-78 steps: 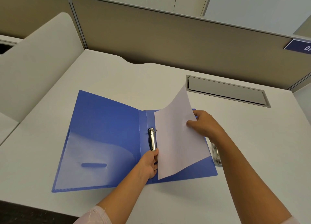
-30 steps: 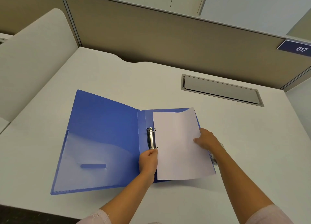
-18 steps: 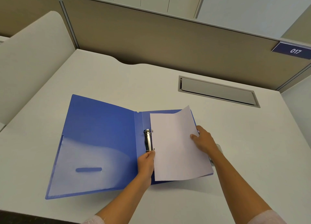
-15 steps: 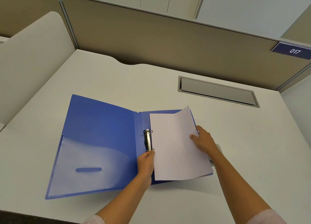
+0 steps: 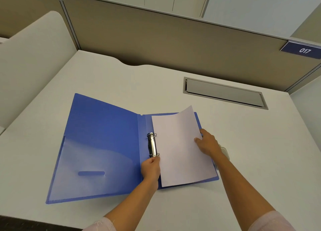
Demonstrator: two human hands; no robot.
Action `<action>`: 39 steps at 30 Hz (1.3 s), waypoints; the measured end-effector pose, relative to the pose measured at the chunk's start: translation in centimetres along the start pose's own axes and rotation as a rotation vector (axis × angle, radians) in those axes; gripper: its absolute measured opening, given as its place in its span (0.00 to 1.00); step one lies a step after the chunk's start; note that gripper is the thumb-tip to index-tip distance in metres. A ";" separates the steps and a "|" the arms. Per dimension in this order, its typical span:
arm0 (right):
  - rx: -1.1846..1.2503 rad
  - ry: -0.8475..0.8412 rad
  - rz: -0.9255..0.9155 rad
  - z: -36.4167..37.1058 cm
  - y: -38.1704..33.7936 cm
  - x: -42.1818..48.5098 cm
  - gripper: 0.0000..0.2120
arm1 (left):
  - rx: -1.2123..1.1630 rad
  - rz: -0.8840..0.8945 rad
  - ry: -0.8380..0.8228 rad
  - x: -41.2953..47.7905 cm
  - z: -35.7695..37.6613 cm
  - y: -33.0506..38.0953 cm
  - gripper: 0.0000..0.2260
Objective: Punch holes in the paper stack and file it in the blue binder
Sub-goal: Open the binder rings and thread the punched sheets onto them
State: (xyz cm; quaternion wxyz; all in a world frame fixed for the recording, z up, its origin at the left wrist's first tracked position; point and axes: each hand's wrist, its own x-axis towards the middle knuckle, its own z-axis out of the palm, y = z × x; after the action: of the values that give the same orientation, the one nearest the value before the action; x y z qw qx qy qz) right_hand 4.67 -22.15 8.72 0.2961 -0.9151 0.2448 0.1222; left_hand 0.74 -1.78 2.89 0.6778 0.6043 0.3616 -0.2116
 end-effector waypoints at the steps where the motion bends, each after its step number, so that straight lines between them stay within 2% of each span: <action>1: 0.002 0.001 -0.003 0.1 0.1 0.1 0.19 | -0.006 -0.002 0.005 0.0 -0.1 -0.2 0.06; 8: -0.003 0.009 0.007 0.5 0.5 0.6 0.20 | -0.010 -0.028 0.056 0.3 -0.4 -0.4 0.09; 14: 0.068 0.021 0.035 0.9 1.3 0.8 0.20 | 0.121 0.151 0.135 0.0 -1.0 -0.9 0.16; 21: 0.130 0.033 0.046 2.3 2.6 0.2 0.25 | 0.301 0.274 0.137 0.0 -1.7 -0.5 0.11; 25: 0.183 0.082 0.004 3.1 3.0 0.1 0.27 | 0.436 0.314 0.178 0.1 -2.0 -0.7 0.12; 34: -0.016 0.140 -0.019 4.9 3.8 0.1 0.28 | 0.583 0.400 0.254 0.7 -3.1 -0.1 0.12; 39: -0.038 0.140 -0.045 5.3 3.7 0.0 0.29 | 0.649 0.467 0.258 1.5 -4.0 0.9 0.12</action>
State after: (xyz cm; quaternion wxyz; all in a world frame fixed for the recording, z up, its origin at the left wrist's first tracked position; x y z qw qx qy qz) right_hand 2.30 -21.60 2.70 0.2634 -0.9322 0.2418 0.0558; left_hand 1.41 2.52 2.37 0.4313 0.8737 0.2113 -0.0779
